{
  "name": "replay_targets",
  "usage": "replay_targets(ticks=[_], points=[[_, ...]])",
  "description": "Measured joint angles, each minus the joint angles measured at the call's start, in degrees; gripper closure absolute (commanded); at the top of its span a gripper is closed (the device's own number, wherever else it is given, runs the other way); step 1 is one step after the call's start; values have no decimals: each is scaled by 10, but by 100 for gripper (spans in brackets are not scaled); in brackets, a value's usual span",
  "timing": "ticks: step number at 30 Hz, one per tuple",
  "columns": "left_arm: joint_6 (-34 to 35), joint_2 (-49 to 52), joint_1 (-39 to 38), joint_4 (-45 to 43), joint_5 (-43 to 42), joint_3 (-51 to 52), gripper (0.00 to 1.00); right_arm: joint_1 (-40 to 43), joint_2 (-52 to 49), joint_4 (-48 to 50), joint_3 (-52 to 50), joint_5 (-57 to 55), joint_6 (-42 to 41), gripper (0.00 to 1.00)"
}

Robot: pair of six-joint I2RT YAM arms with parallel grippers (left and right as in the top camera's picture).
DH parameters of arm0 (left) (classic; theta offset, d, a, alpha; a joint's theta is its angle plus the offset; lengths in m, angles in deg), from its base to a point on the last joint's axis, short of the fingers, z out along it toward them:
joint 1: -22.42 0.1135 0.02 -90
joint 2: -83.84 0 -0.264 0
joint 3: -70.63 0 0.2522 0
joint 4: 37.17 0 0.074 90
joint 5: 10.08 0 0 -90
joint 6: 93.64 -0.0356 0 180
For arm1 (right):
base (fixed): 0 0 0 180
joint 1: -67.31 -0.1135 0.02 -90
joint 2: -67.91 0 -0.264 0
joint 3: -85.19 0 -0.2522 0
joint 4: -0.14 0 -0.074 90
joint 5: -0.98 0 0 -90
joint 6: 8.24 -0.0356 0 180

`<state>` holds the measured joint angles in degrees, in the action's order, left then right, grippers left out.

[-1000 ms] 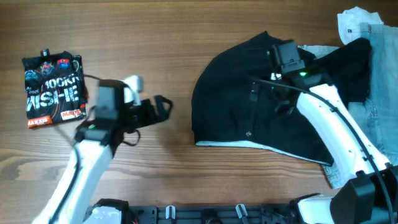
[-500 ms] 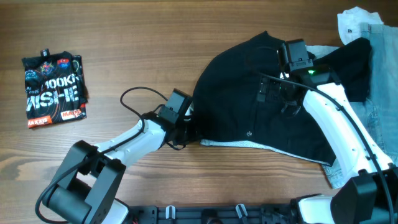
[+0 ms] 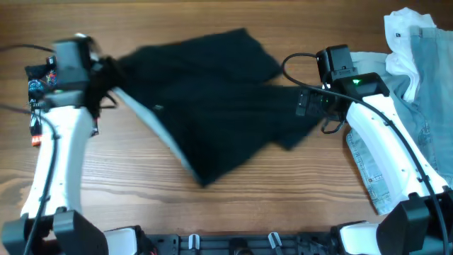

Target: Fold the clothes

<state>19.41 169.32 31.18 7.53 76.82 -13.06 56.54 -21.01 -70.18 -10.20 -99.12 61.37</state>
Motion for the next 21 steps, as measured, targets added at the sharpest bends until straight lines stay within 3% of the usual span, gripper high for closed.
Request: replay_targets(ticks=[3, 10, 15, 16, 19, 21], points=[[-5, -13, 28, 63, -26, -14, 0, 0, 0, 0, 0, 11, 0, 0], [-5, -6, -25, 365, -65, 8, 0, 0, 0, 1, 0, 59, 0, 0], [13, -6, -81, 412, -72, 94, 5, 0, 0, 2, 0, 87, 0, 0], [26, -6, -91, 413, -73, 114, 12, 0, 0, 2, 0, 89, 0, 0], [82, -5, -117, 388, -80, 170, 44, 0, 0, 2, 0, 91, 0, 0], [103, -4, -127, 349, -89, 198, 43, 0, 0, 2, 0, 91, 0, 0]])
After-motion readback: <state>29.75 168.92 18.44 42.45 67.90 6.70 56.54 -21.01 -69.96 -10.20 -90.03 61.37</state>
